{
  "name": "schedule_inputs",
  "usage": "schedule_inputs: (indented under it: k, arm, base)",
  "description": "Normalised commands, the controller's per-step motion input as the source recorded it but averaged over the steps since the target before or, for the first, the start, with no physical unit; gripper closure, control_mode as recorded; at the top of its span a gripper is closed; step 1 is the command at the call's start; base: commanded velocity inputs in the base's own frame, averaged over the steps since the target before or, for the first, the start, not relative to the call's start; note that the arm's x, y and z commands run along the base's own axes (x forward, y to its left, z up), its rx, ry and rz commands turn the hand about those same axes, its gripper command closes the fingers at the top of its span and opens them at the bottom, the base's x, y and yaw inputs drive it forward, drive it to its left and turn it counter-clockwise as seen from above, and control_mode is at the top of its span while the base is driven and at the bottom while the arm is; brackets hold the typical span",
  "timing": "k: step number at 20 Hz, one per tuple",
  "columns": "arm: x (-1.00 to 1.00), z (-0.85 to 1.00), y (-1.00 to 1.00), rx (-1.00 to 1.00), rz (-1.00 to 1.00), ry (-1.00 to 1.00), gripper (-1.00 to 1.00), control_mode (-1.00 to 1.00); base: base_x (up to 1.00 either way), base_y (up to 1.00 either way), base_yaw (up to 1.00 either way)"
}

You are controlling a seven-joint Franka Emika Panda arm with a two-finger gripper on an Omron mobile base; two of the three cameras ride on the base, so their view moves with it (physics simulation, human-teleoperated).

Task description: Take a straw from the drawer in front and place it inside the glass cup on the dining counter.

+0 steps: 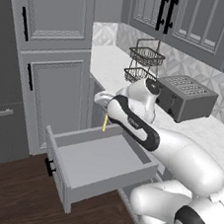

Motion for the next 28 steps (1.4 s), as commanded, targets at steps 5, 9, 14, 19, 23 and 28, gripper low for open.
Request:
schedule_inputs:
  k: [5, 9, 14, 19, 23, 28]
  arm:
    - [-0.3, 0.23, 0.0, -0.19, 0.23, -0.09, 1.0, -1.0]
    - [-0.32, 0.03, -0.06, -0.16, 0.19, -0.09, 1.0, -1.0]
    - [-0.26, 0.04, -0.05, -0.14, 0.15, -0.12, 1.0, -1.0]
    - [-0.01, 0.0, 0.0, -0.02, 0.01, 0.0, 1.0, -1.0]
    - [-0.06, 0.0, 0.0, 0.0, 0.0, 0.0, 1.0, -1.0]
    - [-0.8, 0.11, 0.0, 0.0, 0.0, -0.25, 1.0, -1.0]
  base:
    - [0.0, 0.0, 0.0]
    - [0.0, 0.0, 0.0]
    - [0.0, 0.0, 0.0]
    - [0.0, 0.0, 0.0]
    - [0.0, 0.0, 0.0]
    - [0.0, 0.0, 0.0]
